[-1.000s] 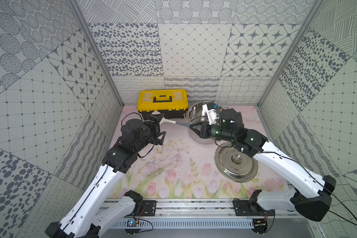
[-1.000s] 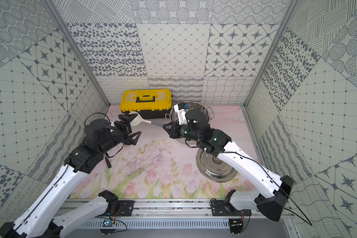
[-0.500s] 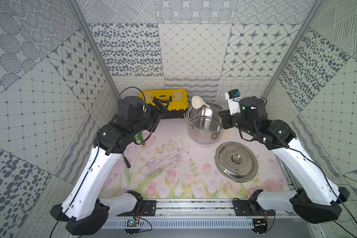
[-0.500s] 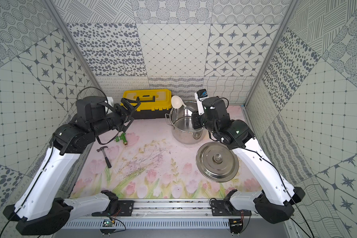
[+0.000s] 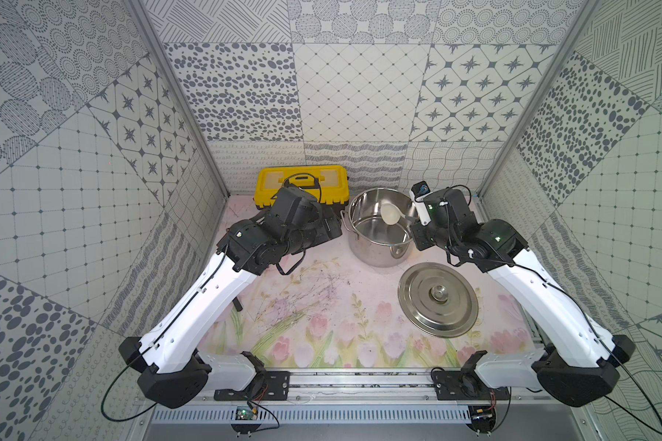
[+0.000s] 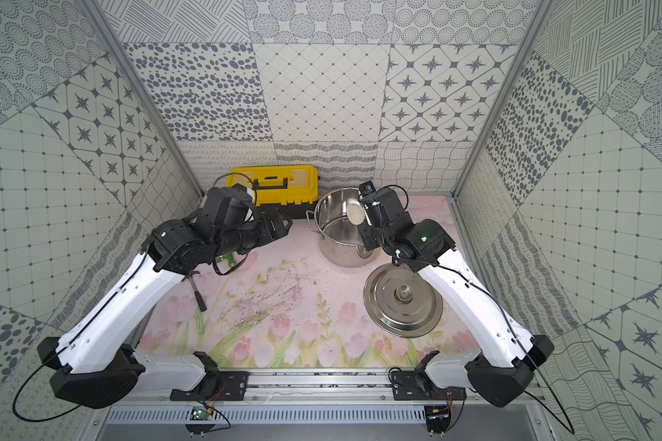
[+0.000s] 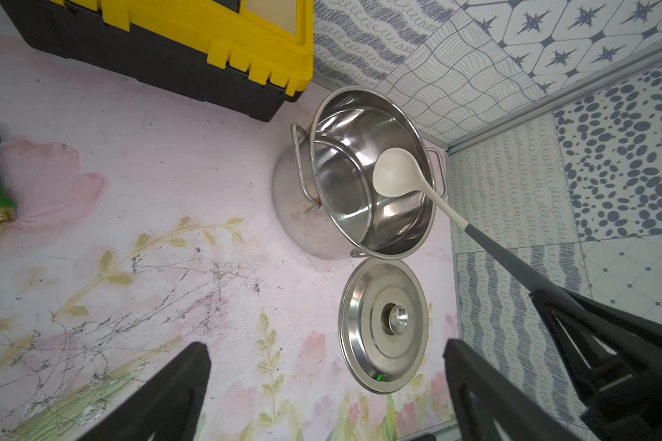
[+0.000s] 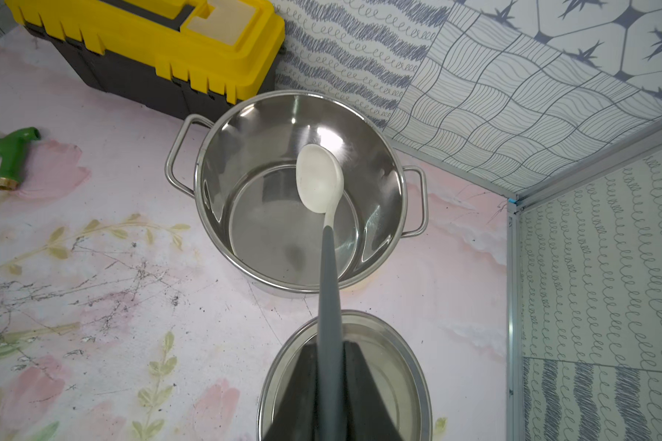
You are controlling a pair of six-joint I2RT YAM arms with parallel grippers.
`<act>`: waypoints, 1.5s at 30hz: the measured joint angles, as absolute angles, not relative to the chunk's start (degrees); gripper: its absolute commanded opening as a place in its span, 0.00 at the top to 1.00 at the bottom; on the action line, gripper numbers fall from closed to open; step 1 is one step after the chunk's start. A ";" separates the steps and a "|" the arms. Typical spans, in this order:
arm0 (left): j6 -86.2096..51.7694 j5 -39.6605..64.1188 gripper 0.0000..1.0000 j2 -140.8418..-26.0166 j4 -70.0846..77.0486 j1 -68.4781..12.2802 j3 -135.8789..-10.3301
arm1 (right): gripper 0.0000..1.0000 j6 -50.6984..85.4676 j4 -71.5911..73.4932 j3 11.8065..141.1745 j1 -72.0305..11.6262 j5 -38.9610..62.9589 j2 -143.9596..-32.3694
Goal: Stir the soup with a spoon
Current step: Stir the soup in the pan with a stick.
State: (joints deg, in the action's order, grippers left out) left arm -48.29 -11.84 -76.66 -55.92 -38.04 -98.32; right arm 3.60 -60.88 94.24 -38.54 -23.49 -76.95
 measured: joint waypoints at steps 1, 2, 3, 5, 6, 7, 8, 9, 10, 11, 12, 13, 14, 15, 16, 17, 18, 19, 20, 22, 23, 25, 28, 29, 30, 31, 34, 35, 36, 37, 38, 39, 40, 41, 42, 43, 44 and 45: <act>-47.79 -12.36 0.00 -76.64 -55.88 -38.22 -97.80 | 1.00 3.60 -60.99 93.93 -38.61 -23.40 -77.45; -47.27 -12.80 0.01 -76.53 -55.83 -38.41 -97.01 | 1.00 3.60 -61.08 93.73 -38.63 -23.33 -78.08; -46.76 -13.30 0.00 -76.38 -55.81 -38.54 -96.18 | 1.00 3.60 -61.12 93.69 -38.76 -23.24 -78.85; -46.24 -13.91 0.01 -76.03 -55.59 -38.72 -94.72 | 1.00 3.57 -61.06 93.69 -39.11 -23.14 -80.36; -45.91 -14.15 0.00 -75.72 -55.40 -38.83 -93.82 | 1.00 3.55 -61.01 93.69 -39.38 -22.96 -81.28; -45.65 -14.35 0.00 -75.44 -55.07 -38.92 -93.08 | 1.00 3.53 -60.97 93.69 -39.62 -22.83 -82.17; -45.34 -14.63 0.00 -75.11 -54.70 -38.96 -92.33 | 1.00 3.42 -60.93 93.69 -39.86 -22.59 -83.18; -45.15 -14.92 0.00 -74.74 -54.39 -39.00 -91.53 | 1.00 3.40 -60.84 93.71 -39.97 -22.37 -84.18; -44.86 -15.16 0.01 -74.46 -54.19 -39.03 -91.00 | 1.00 3.40 -60.75 93.73 -40.14 -22.13 -84.95; -44.64 -15.46 0.00 -74.11 -53.98 -39.05 -90.32 | 1.00 3.38 -60.60 93.73 -40.16 -21.91 -85.86; -44.38 -15.75 0.01 -73.80 -53.71 -39.05 -89.76 | 1.00 3.38 -60.49 93.73 -40.16 -21.63 -86.76; -44.12 -15.97 0.01 -73.52 -53.39 -39.05 -89.34 | 1.00 3.38 -60.36 93.78 -40.18 -21.45 -87.33; -43.77 -16.16 0.00 -73.28 -52.99 -39.07 -88.92 | 1.00 3.36 -60.23 93.95 -40.18 -21.17 -88.23; -43.42 -16.29 0.00 -72.97 -52.58 -39.07 -88.44 | 1.00 3.36 -60.12 94.28 -40.18 -20.95 -89.08; -43.20 -16.40 0.00 -72.73 -52.16 -39.07 -88.07 | 1.00 3.31 -60.03 94.65 -40.18 -20.86 -89.73; -42.78 -16.60 0.00 -72.44 -51.59 -39.07 -87.59 | 1.00 3.18 -59.94 95.26 -40.18 -20.75 -90.67; -42.37 -16.64 0.00 -72.25 -51.20 -39.07 -87.22 | 1.00 3.16 -59.77 96.09 -40.18 -20.60 -91.68; -42.06 -16.67 0.01 -72.07 -50.74 -39.07 -86.85 | 1.00 3.14 -59.66 96.79 -40.18 -20.60 -92.36; -41.74 -16.71 0.00 -71.90 -50.15 -39.07 -86.46 | 1.00 2.98 -59.46 97.76 -40.16 -20.56 -93.36; -41.17 -16.80 0.00 -71.66 -49.34 -39.07 -85.93 | 1.00 2.76 -58.96 99.48 -40.12 -20.60 -95.09; -40.75 -16.84 0.01 -71.57 -48.93 -39.07 -85.76 | 1.00 2.68 -58.76 100.40 -40.07 -20.60 -96.03; -40.32 -16.88 0.00 -71.55 -48.14 -39.07 -85.58 | 1.00 2.50 -58.39 102.02 -39.57 -20.60 -97.73; -39.64 -16.86 0.01 -71.61 -46.85 -39.07 -85.43 | 1.00 2.28 -58.11 103.88 -38.76 -20.58 -99.96; -39.31 -16.86 0.00 -71.68 -46.50 -39.07 -85.38 | 1.00 2.11 -58.06 104.49 -38.24 -20.60 -100.64; -39.20 -16.84 0.00 -71.79 -46.15 -39.07 -85.34 | 1.00 2.04 -58.06 105.01 -37.65 -20.60 -101.19; -39.00 -16.82 0.00 -71.92 -45.93 -39.07 -85.32 | 1.00 1.98 -58.02 105.34 -37.17 -20.60 -101.51; -38.59 -16.64 0.01 -72.44 -44.51 -39.09 -85.17 | 1.00 1.85 -57.98 106.10 -35.24 -20.64 -102.06; -38.46 -16.60 0.00 -72.58 -44.07 -39.09 -85.08 | 1.00 1.80 -57.98 106.19 -34.70 -20.71 -102.06; -38.28 -16.58 0.01 -72.73 -43.57 -39.11 -84.95 | 1.00 1.67 -58.00 106.28 -34.11 -20.82 -102.06; -38.11 -16.51 0.01 -72.88 -43.11 -39.11 -84.82 | 1.00 1.61 -57.93 106.30 -33.56 -20.91 -102.06; -37.85 -16.38 0.01 -73.10 -42.65 -39.11 -84.71 | 1.00 1.48 -57.95 106.30 -32.99 -20.97 -102.06; -37.67 -16.16 0.00 -73.45 -42.11 -39.11 -84.68 | 1.00 1.43 -57.95 106.28 -32.45 -20.99 -102.06; -37.41 -16.05 0.00 -73.80 -41.56 -39.11 -84.68 | 1.00 1.41 -57.98 106.28 -31.92 -21.02 -102.04; -37.23 -15.92 0.01 -74.19 -41.12 -39.11 -84.73 | 1.00 1.37 -57.95 106.13 -31.42 -21.02 -101.93; -36.95 -15.59 0.00 -74.72 -40.80 -39.11 -84.95 | 1.00 1.28 -57.80 105.62 -30.94 -21.02 -101.60; -36.73 -15.42 0.00 -75.16 -40.38 -39.11 -85.17 | 1.00 1.23 -57.69 105.06 -30.59 -21.06 -101.25; -36.47 -15.20 0.01 -75.61 -39.90 -39.11 -85.41 | 1.00 1.15 -57.56 104.12 -30.26 -21.08 -100.62; -36.23 -15.05 0.01 -76.07 -39.38 -39.11 -85.67 | 1.00 1.04 -57.58 103.11 -30.06 -21.17 -99.85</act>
